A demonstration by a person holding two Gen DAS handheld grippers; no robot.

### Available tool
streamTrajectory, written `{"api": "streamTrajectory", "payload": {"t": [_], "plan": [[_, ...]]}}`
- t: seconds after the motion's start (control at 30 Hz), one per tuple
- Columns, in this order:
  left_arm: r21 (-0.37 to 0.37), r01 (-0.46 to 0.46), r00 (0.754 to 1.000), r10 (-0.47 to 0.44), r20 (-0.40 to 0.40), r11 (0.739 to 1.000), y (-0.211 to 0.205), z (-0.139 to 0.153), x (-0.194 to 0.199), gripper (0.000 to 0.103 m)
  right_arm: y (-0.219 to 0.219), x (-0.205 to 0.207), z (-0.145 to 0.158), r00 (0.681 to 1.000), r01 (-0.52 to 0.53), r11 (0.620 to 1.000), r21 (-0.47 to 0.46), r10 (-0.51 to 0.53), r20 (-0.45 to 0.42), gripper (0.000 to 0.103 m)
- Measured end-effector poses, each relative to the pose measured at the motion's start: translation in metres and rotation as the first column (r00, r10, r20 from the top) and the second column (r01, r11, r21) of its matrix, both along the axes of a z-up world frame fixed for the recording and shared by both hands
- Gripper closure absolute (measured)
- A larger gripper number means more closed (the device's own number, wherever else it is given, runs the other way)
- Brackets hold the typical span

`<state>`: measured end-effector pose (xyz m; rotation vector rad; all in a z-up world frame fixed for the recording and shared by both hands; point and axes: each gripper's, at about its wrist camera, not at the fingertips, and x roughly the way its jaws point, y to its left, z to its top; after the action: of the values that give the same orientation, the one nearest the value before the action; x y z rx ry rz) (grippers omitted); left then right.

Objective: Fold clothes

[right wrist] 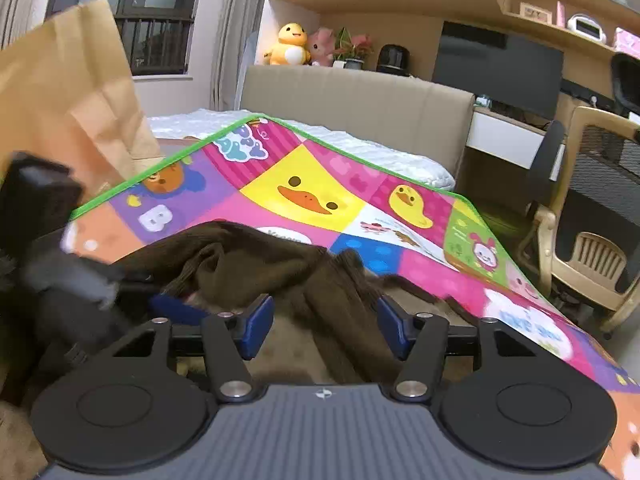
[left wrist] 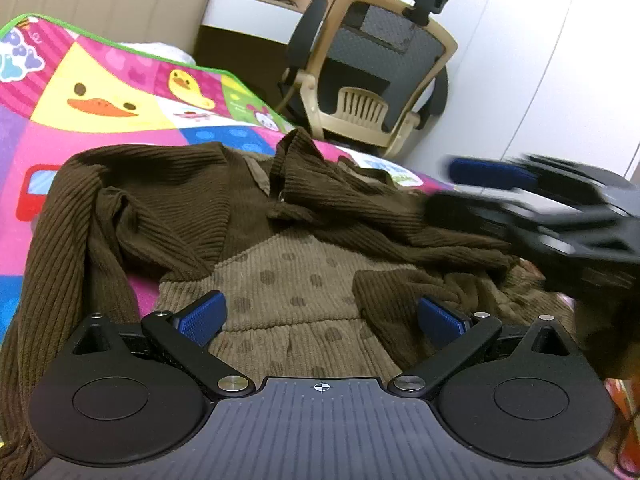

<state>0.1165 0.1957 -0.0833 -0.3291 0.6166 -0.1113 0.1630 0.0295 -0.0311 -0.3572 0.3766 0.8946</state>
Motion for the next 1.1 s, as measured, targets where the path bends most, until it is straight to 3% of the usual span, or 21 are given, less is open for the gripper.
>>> {"api": "streamTrajectory", "payload": {"t": [0.13, 0.23, 0.33, 0.43, 0.5, 0.6, 0.7, 0.73, 0.77, 0.87, 1.0, 1.1], "plan": [[0.012, 0.000, 1.000, 0.001, -0.005, 1.000, -0.001, 0.000, 0.000, 0.000, -0.049, 0.004, 0.002, 0.992, 0.125, 0.992, 0.030, -0.124, -0.028, 0.045], [0.026, -0.009, 1.000, 0.010, -0.024, 1.000, -0.002, 0.006, -0.002, 0.000, -0.076, 0.039, -0.013, 0.945, 0.286, 0.957, 0.059, -0.271, -0.181, 0.045], [0.052, -0.014, 1.000, 0.014, -0.018, 0.999, 0.002, 0.030, -0.027, 0.000, -0.090, 0.048, -0.029, 0.912, 0.345, 0.936, 0.072, -0.316, -0.262, 0.045], [0.205, -0.078, 0.997, 0.078, 0.010, 0.976, 0.016, 0.053, -0.062, 0.000, -0.097, 0.039, -0.034, 0.923, 0.329, 0.943, 0.058, -0.308, -0.229, 0.041], [0.279, -0.130, 0.990, 0.139, -0.013, 0.952, 0.027, 0.057, -0.073, 0.000, -0.095, 0.035, -0.032, 0.928, 0.321, 0.946, 0.052, -0.303, -0.218, 0.040], [0.326, -0.178, 0.971, 0.220, -0.093, 0.928, 0.048, 0.044, -0.077, 0.000, -0.085, 0.029, -0.025, 0.937, 0.292, 0.954, 0.069, -0.271, -0.221, 0.040], [0.291, -0.179, 0.962, 0.229, -0.148, 0.940, 0.059, 0.030, -0.070, 0.005, -0.068, 0.019, -0.015, 0.956, 0.223, 0.971, 0.085, -0.201, -0.212, 0.040], [0.269, -0.175, 0.962, 0.223, -0.160, 0.947, 0.062, 0.027, -0.067, 0.023, -0.059, 0.012, -0.011, 0.965, 0.187, 0.979, 0.084, -0.168, -0.199, 0.039], [0.243, -0.163, 0.963, 0.207, -0.170, 0.956, 0.065, 0.025, -0.063, 0.058, -0.053, 0.007, -0.008, 0.973, 0.157, 0.984, 0.082, -0.139, -0.186, 0.038], [0.168, -0.145, 0.969, 0.175, -0.177, 0.975, 0.076, 0.025, -0.051, 0.085, -0.027, -0.016, -0.001, 0.994, 0.032, 0.998, 0.058, -0.025, -0.109, 0.034], [-0.067, -0.163, 0.979, 0.153, -0.136, 0.984, 0.094, 0.044, -0.047, 0.091, 0.014, -0.055, 0.003, 0.988, -0.154, 0.988, -0.012, 0.155, 0.023, 0.033], [-0.163, -0.144, 0.987, 0.129, -0.097, 0.976, 0.093, 0.057, -0.039, 0.091, 0.046, -0.077, -0.002, 0.959, -0.273, 0.961, -0.049, 0.276, 0.071, 0.033]]}}
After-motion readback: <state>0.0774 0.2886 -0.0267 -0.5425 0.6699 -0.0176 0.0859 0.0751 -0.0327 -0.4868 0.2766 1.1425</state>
